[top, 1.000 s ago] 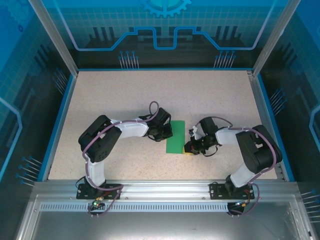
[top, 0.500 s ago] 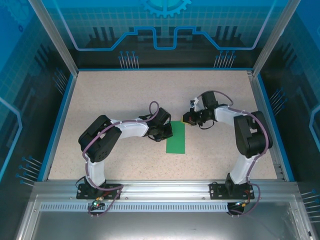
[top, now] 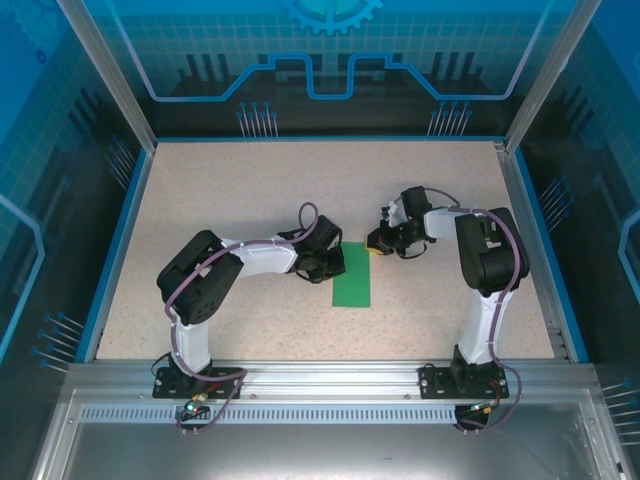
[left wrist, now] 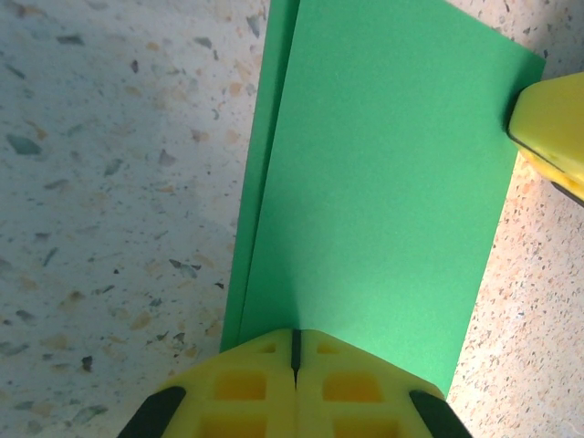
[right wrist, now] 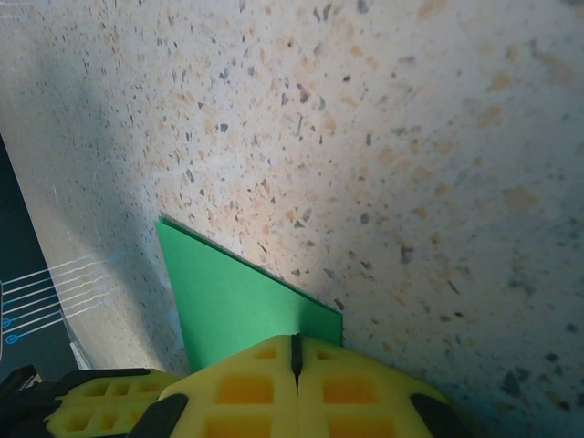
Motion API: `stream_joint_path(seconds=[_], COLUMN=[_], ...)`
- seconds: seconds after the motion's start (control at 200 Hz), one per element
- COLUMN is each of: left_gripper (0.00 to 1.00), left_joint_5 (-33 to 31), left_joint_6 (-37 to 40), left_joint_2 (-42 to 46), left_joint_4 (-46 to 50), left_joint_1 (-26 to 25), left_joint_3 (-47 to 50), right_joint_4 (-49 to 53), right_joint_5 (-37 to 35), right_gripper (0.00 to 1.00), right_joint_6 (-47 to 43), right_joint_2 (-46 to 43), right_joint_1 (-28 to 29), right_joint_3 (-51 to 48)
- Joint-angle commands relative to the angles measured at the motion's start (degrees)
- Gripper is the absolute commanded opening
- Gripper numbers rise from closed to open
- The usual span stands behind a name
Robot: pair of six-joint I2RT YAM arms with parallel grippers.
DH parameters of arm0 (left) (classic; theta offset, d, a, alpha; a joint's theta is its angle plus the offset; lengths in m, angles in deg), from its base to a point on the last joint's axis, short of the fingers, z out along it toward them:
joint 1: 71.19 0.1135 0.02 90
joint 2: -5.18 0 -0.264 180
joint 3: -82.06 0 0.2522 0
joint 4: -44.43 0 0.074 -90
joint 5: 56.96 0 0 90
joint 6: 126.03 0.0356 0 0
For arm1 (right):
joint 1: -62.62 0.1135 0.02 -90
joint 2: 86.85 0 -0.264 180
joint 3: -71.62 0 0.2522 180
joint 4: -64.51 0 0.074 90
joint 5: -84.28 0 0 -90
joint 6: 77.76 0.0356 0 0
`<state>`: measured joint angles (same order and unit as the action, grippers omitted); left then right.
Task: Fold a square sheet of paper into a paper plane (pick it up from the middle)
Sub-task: Fold the square sheet of paper in half at the center of the table.
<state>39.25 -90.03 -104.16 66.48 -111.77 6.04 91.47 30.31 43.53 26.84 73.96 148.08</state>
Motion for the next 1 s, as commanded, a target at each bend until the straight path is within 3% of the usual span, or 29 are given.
stream_joint_path(seconds=[0.0,0.405,0.66,0.92,0.995], left_gripper=[0.0,0.0,0.25,0.48,0.5], left_joint_5=[-1.34,-0.64,-0.47,0.88,3.21], left_joint_6=[0.89,0.87,1.64,-0.45,-0.66], left_joint_2=[-1.49,-0.09,6.54,12.13,11.85], left_joint_4=[8.38,7.64,6.49,1.44,-0.28], left_joint_1=[-0.66,-0.75,-0.81,0.89,2.04], left_joint_3=[1.3,1.09,1.18,6.56,7.43], right_joint_4=[0.9,2.77,8.45,6.82,6.43], right_joint_5=[1.33,-0.84,-0.68,-1.73,-2.28], right_gripper=[0.0,0.0,0.0,0.14,0.17], right_joint_6=[0.25,-1.08,-4.63,-3.84,-3.3], right_joint_2=[-1.37,4.22,-4.76,-16.25,-17.63], right_joint_1=[-1.2,-0.87,-0.62,2.08,3.34], right_joint_3=[2.16,3.65,3.31,-8.25,-10.55])
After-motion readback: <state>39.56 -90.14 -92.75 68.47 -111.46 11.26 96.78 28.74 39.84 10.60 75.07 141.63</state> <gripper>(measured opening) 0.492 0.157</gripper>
